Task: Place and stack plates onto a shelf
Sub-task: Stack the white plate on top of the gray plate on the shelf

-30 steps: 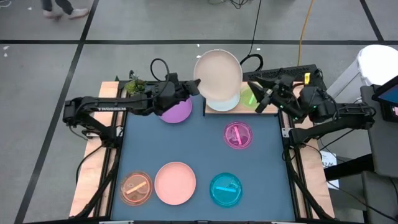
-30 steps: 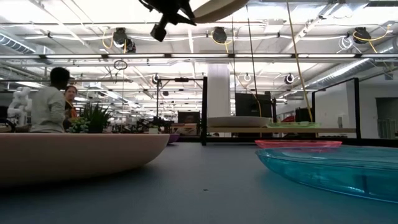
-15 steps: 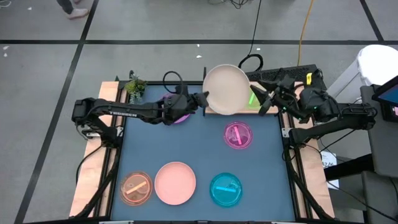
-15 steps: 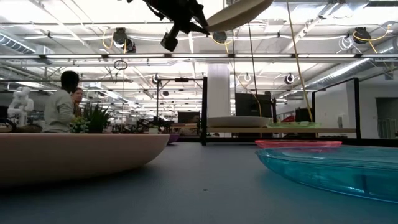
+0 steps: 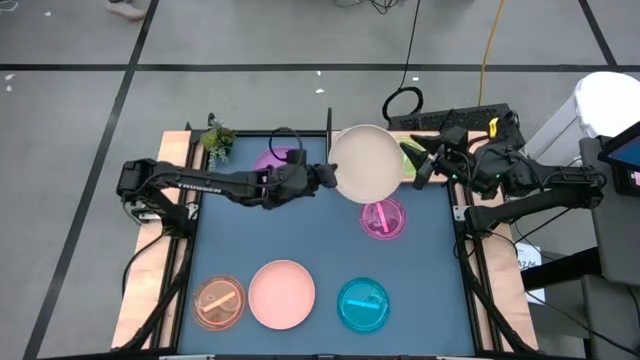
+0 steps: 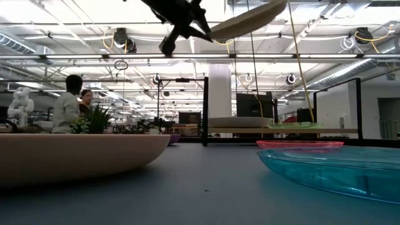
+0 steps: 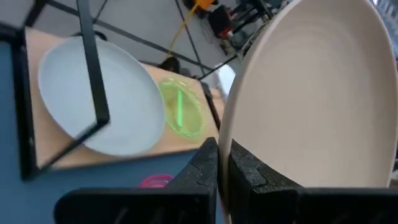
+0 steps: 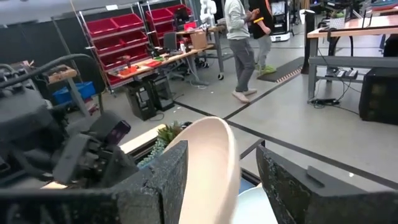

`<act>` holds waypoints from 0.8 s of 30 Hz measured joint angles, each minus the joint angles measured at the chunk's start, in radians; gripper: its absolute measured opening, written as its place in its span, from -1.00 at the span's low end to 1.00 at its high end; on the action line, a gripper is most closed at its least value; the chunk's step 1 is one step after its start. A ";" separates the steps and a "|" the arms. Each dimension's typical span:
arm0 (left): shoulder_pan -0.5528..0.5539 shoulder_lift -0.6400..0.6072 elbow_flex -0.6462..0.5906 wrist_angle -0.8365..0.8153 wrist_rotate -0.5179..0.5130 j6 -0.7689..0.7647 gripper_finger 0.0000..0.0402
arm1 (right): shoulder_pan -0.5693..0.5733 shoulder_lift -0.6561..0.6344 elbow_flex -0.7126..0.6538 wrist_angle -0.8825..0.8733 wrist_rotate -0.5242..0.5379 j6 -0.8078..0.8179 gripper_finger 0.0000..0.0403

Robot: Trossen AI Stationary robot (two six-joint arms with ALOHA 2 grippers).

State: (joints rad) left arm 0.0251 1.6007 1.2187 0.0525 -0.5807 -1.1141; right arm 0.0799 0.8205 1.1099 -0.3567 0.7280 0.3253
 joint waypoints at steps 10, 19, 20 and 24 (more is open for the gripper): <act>0.120 0.015 0.295 -0.326 0.008 0.406 -0.95 | 0.000 -0.067 0.000 0.003 0.000 0.032 -0.15; 0.333 0.018 0.341 -0.333 0.122 0.708 -0.95 | 0.000 -0.082 0.000 -0.013 -0.054 0.030 -0.15; 0.358 0.018 0.341 -0.323 0.145 0.744 -0.95 | 0.000 -0.080 -0.002 -0.019 -0.064 0.035 -0.15; 0.444 0.016 0.341 -0.302 0.211 0.858 -0.95 | 0.000 -0.080 -0.019 -0.025 -0.105 0.075 -0.15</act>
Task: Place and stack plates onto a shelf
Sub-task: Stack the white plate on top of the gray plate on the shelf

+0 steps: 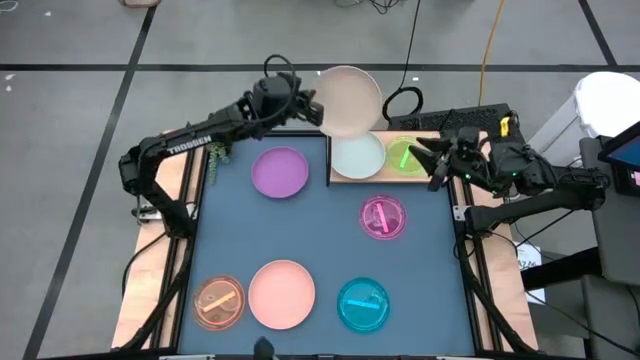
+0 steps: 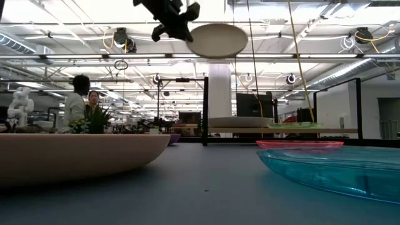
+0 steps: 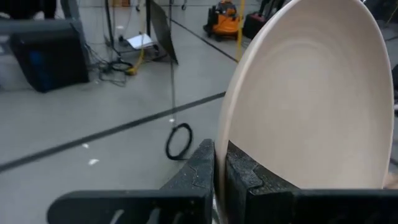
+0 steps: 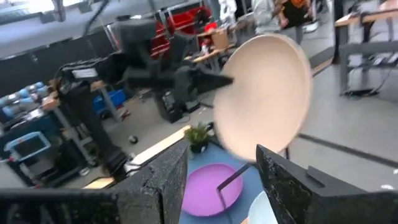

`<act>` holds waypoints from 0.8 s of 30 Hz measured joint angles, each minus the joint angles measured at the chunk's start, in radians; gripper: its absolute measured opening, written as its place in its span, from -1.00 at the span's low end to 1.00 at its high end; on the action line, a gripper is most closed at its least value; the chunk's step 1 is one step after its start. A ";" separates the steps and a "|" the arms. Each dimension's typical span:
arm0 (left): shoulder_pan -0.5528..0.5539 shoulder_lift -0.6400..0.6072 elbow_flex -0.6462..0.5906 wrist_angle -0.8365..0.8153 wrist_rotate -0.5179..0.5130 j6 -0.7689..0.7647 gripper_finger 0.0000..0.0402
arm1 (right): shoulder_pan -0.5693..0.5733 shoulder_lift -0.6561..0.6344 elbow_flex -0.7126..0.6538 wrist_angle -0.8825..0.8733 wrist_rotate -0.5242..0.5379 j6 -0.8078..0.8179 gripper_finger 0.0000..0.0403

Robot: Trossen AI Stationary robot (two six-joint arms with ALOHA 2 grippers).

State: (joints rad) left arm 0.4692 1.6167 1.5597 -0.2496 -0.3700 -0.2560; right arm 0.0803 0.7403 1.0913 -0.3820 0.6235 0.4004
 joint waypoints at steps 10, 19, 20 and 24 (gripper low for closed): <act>0.095 0.075 0.001 0.167 0.166 0.210 -0.95 | 0.000 0.000 -0.077 0.004 -0.103 0.160 -0.15; 0.063 0.279 0.193 0.139 0.282 0.183 -0.95 | 0.000 -0.001 -0.091 0.012 -0.135 0.235 -0.15; 0.058 0.299 0.220 0.114 0.292 0.193 -0.95 | 0.000 -0.001 -0.091 0.012 -0.135 0.242 -0.15; 0.044 0.376 0.310 -0.016 0.300 0.249 -0.95 | 0.000 -0.001 -0.091 0.012 -0.155 0.256 -0.15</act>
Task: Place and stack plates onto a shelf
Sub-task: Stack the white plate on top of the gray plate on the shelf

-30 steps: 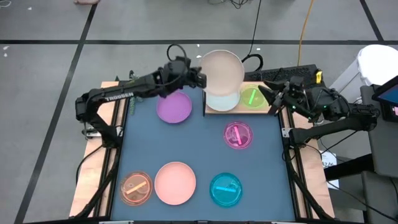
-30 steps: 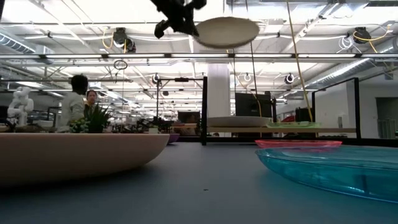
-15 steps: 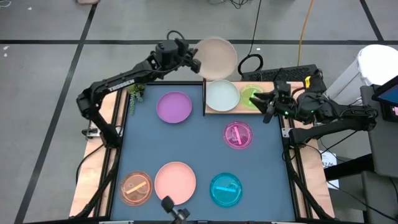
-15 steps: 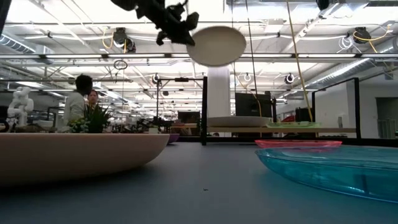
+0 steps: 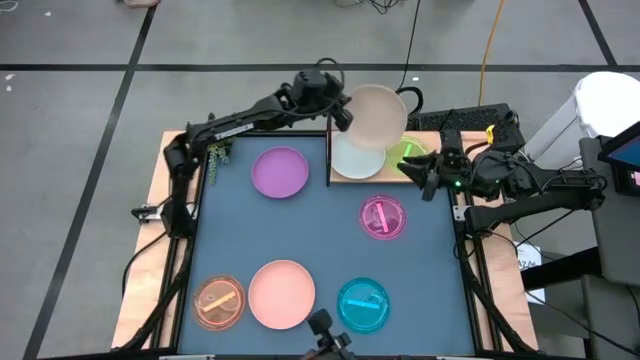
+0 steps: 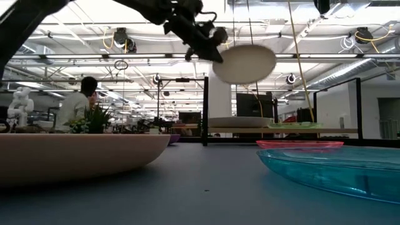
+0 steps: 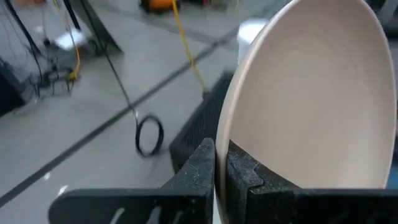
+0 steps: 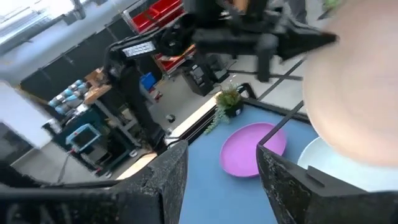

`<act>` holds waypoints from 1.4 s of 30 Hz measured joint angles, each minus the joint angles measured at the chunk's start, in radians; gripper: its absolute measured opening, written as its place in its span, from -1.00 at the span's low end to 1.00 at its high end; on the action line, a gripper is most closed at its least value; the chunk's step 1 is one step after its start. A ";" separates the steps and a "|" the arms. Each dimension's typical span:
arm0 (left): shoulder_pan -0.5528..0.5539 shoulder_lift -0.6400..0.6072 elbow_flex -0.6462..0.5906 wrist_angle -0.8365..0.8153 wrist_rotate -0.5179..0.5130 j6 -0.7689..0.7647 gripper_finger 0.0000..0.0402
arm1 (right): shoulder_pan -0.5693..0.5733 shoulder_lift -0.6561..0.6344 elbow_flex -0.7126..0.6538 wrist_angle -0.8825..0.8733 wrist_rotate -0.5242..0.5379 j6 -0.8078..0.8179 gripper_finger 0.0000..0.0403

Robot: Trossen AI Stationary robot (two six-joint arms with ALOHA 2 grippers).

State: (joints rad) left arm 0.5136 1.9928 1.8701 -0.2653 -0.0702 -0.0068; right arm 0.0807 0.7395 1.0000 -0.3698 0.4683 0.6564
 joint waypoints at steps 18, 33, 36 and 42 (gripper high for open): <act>-0.015 0.065 0.039 -0.169 -0.035 0.140 -0.95 | 0.001 0.000 0.000 -0.002 -0.002 0.007 -0.15; -0.031 0.094 0.039 -0.187 -0.060 0.176 -0.89 | 0.001 0.000 0.000 -0.010 -0.028 -0.003 -0.15; -0.031 0.101 0.038 -0.215 -0.083 0.165 -0.88 | 0.001 0.000 0.000 -0.010 -0.028 -0.008 -0.15; -0.038 0.105 0.038 -0.201 -0.092 0.166 -0.88 | 0.001 0.000 0.000 -0.010 -0.029 -0.010 -0.15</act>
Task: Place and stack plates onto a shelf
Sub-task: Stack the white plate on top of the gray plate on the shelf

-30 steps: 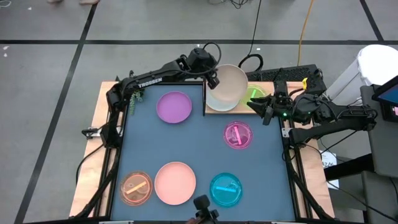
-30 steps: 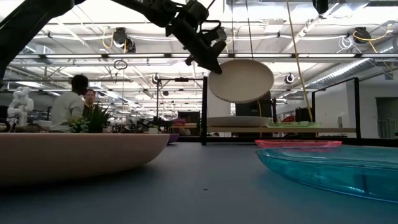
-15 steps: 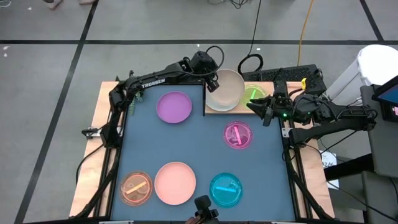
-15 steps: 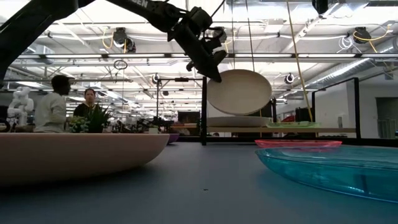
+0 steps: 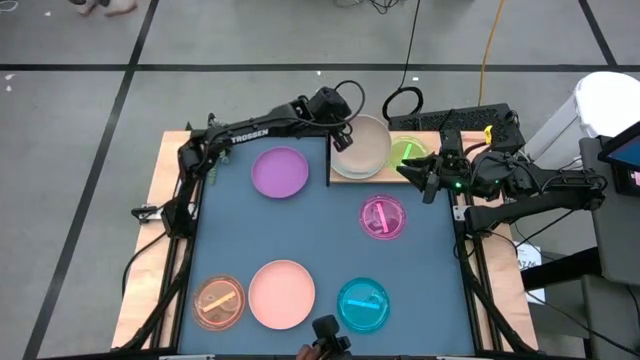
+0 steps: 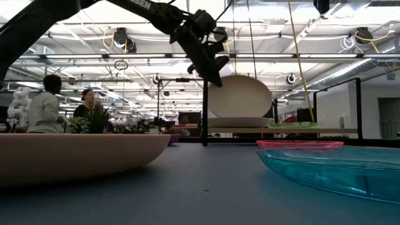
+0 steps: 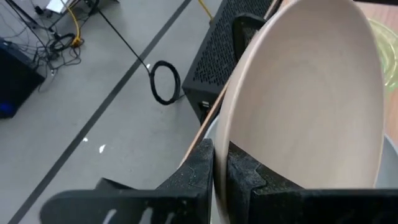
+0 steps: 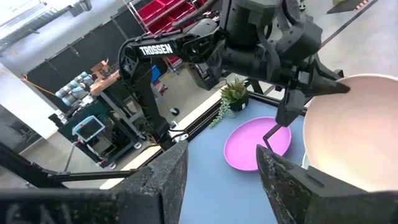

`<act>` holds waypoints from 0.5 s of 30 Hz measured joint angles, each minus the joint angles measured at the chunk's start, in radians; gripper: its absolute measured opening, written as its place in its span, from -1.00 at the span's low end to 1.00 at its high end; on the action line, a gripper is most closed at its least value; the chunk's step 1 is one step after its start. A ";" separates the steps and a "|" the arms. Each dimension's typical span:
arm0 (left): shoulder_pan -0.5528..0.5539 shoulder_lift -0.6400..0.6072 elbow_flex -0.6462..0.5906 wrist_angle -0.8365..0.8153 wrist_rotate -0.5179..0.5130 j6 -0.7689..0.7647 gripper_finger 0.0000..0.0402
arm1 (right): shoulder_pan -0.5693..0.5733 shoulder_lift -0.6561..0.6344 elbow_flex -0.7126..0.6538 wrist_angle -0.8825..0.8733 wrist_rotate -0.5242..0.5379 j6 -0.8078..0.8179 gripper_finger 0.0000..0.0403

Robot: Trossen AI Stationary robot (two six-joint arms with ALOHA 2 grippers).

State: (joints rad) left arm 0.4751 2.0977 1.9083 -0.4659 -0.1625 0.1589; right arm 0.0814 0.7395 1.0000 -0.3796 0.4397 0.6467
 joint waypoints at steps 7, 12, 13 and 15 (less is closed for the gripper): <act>0.001 0.001 0.000 -0.003 -0.004 -0.003 -0.87 | 0.000 0.000 0.000 0.000 0.000 -0.005 -0.15; 0.001 0.006 0.000 0.004 -0.002 -0.008 -0.87 | 0.000 0.000 0.000 0.000 0.000 -0.013 -0.15; 0.000 0.008 0.000 -0.001 0.000 -0.011 -0.87 | 0.000 0.000 0.000 0.000 0.000 -0.016 -0.15; 0.000 0.013 0.000 -0.011 0.002 -0.010 -0.87 | 0.000 0.000 0.000 0.000 0.000 -0.020 -0.15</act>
State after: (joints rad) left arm 0.4754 2.1104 1.9079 -0.4768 -0.1608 0.1484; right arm 0.0814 0.7395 1.0000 -0.3798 0.4397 0.6269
